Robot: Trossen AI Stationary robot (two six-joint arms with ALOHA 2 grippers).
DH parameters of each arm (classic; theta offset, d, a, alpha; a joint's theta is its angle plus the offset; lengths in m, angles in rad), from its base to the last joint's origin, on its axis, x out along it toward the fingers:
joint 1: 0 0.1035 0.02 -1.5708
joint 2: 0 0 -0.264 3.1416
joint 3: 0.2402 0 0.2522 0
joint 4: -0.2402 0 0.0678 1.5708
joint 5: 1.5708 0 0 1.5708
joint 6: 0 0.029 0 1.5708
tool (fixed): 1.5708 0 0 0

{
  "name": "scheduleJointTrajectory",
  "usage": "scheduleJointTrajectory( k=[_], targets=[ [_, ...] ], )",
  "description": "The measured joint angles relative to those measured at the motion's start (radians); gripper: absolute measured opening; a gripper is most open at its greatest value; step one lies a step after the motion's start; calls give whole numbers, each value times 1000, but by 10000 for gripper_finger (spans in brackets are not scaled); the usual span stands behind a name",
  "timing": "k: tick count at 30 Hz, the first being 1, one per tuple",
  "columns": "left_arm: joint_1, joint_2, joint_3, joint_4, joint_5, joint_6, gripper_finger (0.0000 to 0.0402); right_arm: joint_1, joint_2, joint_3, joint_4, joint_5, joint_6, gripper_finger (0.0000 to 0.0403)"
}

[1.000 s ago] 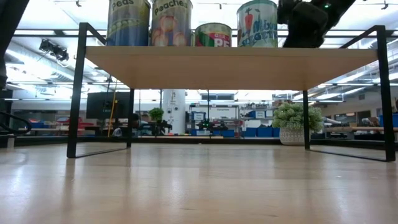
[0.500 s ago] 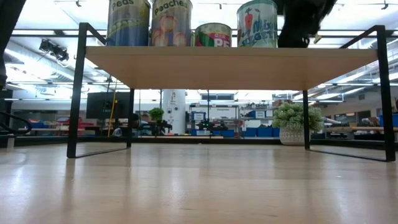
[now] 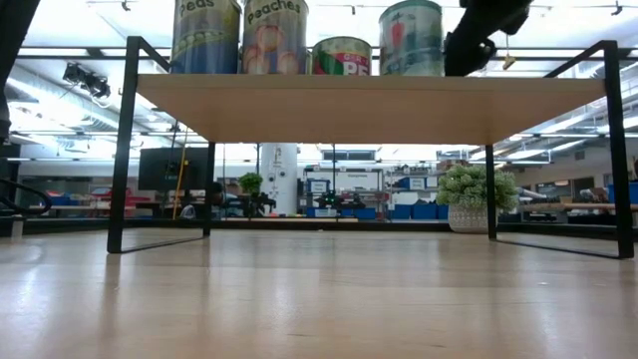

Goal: Pick and place cans onto a shelf
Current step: Adjust the canned mix vegetable on the shelf, then return to Home Position

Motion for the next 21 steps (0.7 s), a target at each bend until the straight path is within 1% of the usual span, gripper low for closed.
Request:
scheduleJointTrajectory(
  k=[5, 8, 10, 12, 14, 17, 19, 21],
  targets=[
    [-7, 0, 0, -5, -2, 2, 387, -8, 21, 0, 8, 5, 28, 348],
    [-23, -6, -1, -9, -2, 6, 387, -10, 0, 3, -2, 5, 51, 348],
    [-40, -15, 0, -11, -5, 7, 387, -10, -21, 14, -46, 3, 58, 348],
    [-62, -35, -2, -14, -20, 20, 383, -10, -48, 33, -108, 5, 74, 348],
    [-83, -54, 0, 2, -35, 29, 374, -8, -89, 40, -134, 9, 87, 348],
    [-111, -81, 0, 30, -37, 47, 357, 11, -162, 28, -123, 19, 100, 348],
    [-129, -90, -2, 61, -36, 48, 345, 23, -213, 6, -120, 49, 108, 348],
    [-154, -106, -29, 101, -37, 52, 332, 35, -268, -17, -109, 83, 131, 348]
  ],
)
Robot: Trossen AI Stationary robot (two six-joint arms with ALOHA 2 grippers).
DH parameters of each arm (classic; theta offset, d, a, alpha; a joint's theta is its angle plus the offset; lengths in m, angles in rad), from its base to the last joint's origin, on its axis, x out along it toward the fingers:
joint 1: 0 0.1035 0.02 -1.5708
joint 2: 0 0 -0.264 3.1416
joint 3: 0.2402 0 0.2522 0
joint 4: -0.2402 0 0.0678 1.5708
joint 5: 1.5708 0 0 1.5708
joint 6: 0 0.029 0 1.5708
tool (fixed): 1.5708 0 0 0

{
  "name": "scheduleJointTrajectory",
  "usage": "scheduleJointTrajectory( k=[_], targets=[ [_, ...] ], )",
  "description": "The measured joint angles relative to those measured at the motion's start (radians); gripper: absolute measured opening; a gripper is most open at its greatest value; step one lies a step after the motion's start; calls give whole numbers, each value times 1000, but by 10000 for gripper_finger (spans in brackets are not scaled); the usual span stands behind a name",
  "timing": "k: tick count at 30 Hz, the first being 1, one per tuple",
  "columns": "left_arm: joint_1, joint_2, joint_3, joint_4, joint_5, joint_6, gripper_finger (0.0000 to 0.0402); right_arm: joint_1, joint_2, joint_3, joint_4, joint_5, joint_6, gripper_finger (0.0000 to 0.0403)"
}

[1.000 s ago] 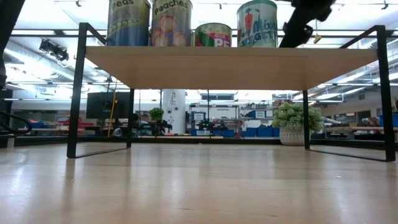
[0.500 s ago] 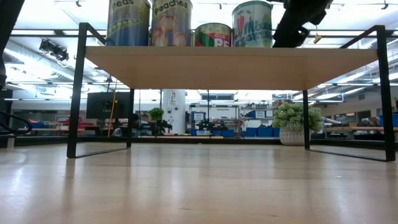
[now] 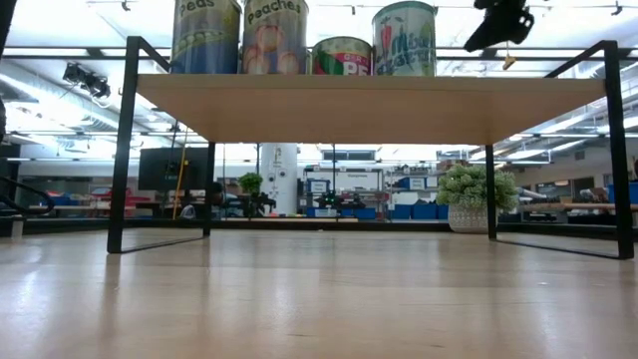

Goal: Pick and place cans onto a shelf
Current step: Return to Home Position

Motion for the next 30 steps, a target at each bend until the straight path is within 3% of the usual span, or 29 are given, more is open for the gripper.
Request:
scheduleJointTrajectory(
  k=[4, 9, 17, 30],
  targets=[
    [-55, -46, -118, 108, -6, 7, 307, 27, -98, -22, 10, 58, 54, 348],
    [-98, -150, -360, 322, -11, -15, 274, 74, -209, -35, 30, 101, 104, 348],
    [-103, -385, -749, 673, -6, -142, 221, 125, -355, -37, 44, 168, 152, 348],
    [-102, -666, -1238, 1136, -77, -315, 157, 129, -504, -37, 45, 220, 113, 348]
  ],
)
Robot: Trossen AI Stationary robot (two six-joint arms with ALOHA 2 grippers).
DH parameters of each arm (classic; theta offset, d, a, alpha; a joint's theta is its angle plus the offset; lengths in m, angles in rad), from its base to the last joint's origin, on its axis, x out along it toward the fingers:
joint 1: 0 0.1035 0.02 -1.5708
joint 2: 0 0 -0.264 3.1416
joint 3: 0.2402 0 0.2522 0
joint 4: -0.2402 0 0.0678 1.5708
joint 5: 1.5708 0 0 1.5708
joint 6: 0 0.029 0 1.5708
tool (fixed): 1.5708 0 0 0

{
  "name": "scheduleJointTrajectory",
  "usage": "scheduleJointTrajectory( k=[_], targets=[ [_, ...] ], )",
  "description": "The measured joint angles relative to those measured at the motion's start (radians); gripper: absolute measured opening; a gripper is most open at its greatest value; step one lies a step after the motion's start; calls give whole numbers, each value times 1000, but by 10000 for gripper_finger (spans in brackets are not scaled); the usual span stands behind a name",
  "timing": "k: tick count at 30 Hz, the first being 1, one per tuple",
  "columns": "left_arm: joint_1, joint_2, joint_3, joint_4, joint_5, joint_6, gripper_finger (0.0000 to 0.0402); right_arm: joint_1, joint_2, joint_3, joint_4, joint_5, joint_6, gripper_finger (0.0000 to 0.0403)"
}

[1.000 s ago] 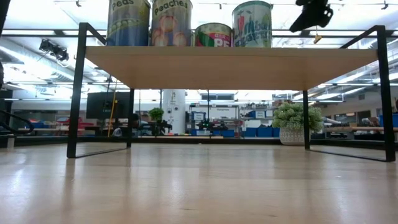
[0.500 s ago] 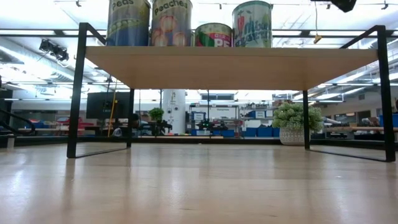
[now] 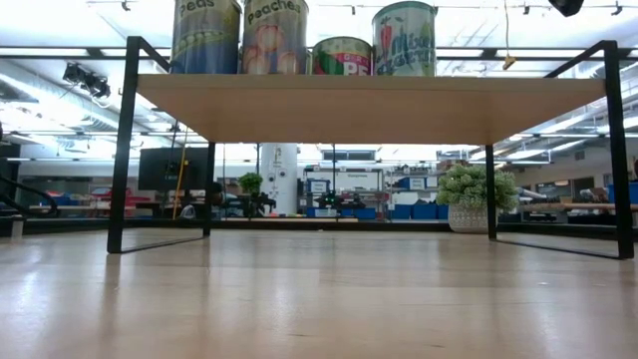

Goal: Pick and place cans onto a shelf
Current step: Return to Home Position

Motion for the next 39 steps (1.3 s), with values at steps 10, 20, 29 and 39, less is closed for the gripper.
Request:
scheduleJointTrajectory(
  k=[10, 20, 29, 39],
  targets=[
    [-1, -145, -362, 420, -26, -143, 119, 0, -177, -113, 117, 44, -21, 348],
    [-1, -309, -523, 471, -135, -188, 83, 0, -376, -250, 131, 53, 53, 348],
    [-1, -439, -675, 510, -161, -236, 12, -1, -485, -309, 149, 92, 42, 348],
    [1, -601, -860, 620, -266, -282, 3, -1, -487, -320, 150, 91, 42, 348]
  ],
)
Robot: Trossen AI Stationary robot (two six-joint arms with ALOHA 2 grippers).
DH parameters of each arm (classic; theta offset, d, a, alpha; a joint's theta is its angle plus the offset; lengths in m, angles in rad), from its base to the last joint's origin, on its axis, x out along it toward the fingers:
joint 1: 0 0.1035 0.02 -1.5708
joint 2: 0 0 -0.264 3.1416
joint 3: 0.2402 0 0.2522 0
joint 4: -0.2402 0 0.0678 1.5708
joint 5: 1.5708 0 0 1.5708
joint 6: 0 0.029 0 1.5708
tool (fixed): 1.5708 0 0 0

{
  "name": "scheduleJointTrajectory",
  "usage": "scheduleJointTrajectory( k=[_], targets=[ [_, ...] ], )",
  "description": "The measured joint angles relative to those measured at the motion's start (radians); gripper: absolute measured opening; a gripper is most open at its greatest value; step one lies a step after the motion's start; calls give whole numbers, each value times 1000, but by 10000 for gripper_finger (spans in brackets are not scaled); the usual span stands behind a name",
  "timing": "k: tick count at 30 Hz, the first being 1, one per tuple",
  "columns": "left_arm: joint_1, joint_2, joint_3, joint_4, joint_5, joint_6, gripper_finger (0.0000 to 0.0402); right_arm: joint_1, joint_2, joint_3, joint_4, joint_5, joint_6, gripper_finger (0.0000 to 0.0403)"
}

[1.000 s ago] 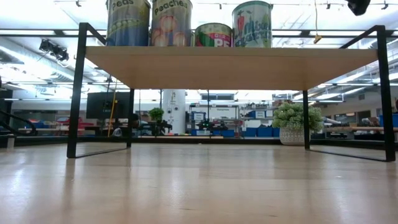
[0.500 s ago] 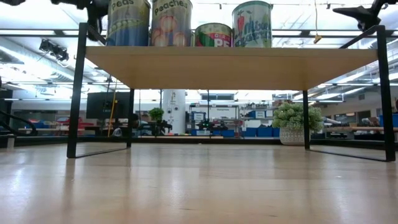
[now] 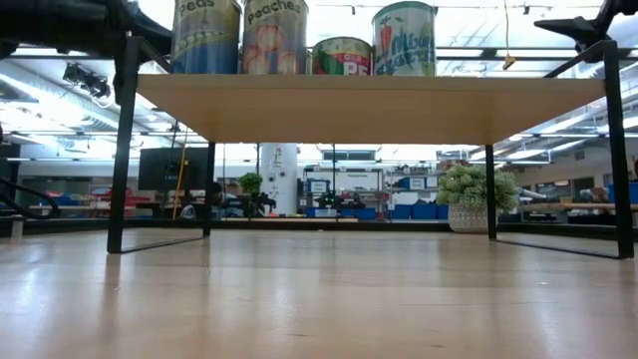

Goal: Pick and place cans onto a shelf
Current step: Return to Home Position

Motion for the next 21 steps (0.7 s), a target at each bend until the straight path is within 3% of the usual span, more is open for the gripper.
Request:
scheduleJointTrajectory(
  k=[8, 21],
  targets=[
    [0, -94, -90, 14, -41, -39, 1, 0, 0, -29, 19, 7, 12, 348],
    [-7, -99, -219, 168, -90, -95, 1, 0, 0, -152, 155, -20, 47, 347]
  ],
)
